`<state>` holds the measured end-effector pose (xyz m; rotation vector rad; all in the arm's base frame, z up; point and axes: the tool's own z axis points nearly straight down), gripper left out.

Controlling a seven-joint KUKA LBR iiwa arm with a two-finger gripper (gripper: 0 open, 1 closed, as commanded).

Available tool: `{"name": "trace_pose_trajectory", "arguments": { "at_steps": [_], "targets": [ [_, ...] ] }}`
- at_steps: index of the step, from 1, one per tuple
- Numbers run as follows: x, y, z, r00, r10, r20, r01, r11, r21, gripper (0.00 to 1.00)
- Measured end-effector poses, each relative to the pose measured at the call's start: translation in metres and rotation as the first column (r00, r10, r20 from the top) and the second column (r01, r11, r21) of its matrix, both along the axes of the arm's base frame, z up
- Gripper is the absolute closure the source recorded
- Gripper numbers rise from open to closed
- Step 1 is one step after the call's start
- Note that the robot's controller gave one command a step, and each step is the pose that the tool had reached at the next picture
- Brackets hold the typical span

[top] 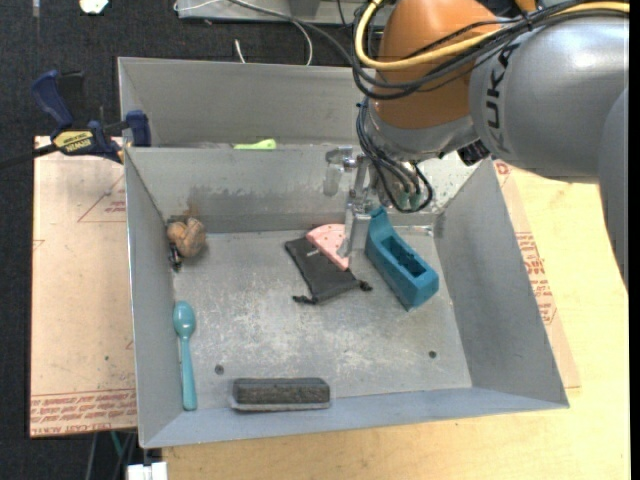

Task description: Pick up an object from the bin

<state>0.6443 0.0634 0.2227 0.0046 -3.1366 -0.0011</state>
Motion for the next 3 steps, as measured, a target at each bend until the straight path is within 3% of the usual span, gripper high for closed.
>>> {"name": "trace_pose_trajectory", "arguments": {
  "at_steps": [1, 2, 3],
  "targets": [
    [0.001, 0.000, 0.005, 1.000, -0.001, 0.007, 0.001, 1.000, 0.001, 0.00],
    [-0.009, -0.002, -0.013, 1.000, 0.020, 0.020, -0.020, 1.000, 0.001, 0.00],
    [-0.018, -0.009, -0.065, 0.965, 0.261, 0.017, -0.261, 0.965, -0.001, 0.00]
  ]
}}
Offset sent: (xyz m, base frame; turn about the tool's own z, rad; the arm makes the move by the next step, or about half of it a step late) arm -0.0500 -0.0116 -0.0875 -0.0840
